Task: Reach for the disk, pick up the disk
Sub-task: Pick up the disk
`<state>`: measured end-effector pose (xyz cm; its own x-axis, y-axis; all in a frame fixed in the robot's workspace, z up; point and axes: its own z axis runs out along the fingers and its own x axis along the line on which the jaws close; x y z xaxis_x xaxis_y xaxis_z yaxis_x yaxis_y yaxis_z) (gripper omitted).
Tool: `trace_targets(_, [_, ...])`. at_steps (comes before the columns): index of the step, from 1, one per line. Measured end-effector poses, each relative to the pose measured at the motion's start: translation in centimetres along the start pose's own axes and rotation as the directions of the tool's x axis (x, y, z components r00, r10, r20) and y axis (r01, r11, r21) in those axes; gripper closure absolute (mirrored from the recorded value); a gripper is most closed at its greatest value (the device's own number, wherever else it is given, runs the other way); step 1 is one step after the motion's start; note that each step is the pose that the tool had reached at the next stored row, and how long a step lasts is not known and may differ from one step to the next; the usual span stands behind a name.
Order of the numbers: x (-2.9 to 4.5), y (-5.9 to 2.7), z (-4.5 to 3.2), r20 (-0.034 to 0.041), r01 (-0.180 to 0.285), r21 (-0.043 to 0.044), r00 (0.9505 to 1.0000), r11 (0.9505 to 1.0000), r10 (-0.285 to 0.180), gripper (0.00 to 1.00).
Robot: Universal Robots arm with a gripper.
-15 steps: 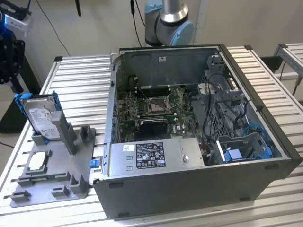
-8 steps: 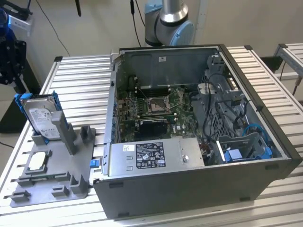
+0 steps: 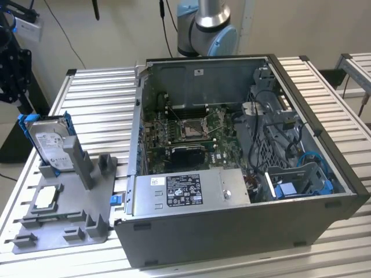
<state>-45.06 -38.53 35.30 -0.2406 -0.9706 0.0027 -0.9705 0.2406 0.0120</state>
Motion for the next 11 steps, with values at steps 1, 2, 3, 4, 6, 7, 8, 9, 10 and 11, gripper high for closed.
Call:
trace_targets(1, [-0.05, 0.01, 0.01, -0.0004, 0.011, 0.0000, 0.9999, 0.9999, -0.011, 1.00])
trace_targets(2, [-0.10, 0.03, 0.02, -0.0008, 0.020, 0.0002, 0.9998, 0.9998, -0.020, 1.00])
trace_targets(3, [-0.11, 0.03, 0.03, -0.0011, 0.028, 0.0003, 0.9996, 0.9996, -0.028, 1.00])
trace_targets(4, [-0.11, 0.03, 0.03, -0.0013, 0.034, 0.0003, 0.9994, 0.9994, -0.034, 1.00])
trace_targets(6, [-0.12, 0.03, 0.02, -0.0014, 0.034, 0.0002, 0.9994, 0.9994, -0.034, 1.00])
trace_targets(7, [-0.12, 0.03, 0.02, -0.0013, 0.034, 0.0003, 0.9994, 0.9994, -0.034, 0.00])
trace_targets(8, [-0.12, 0.03, 0.03, -0.0013, 0.034, 0.0003, 0.9994, 0.9994, -0.034, 0.00])
trace_targets(9, [-0.12, 0.03, 0.03, -0.0013, 0.034, 0.0003, 0.9994, 0.9994, -0.034, 0.00])
trace_targets(10, [-0.12, 0.03, 0.03, -0.0014, 0.034, 0.0002, 0.9994, 0.9994, -0.034, 0.00])
trace_targets(11, [-0.15, 0.03, 0.09, -0.0015, 0.034, 0.0006, 0.9994, 0.9994, -0.034, 0.00])
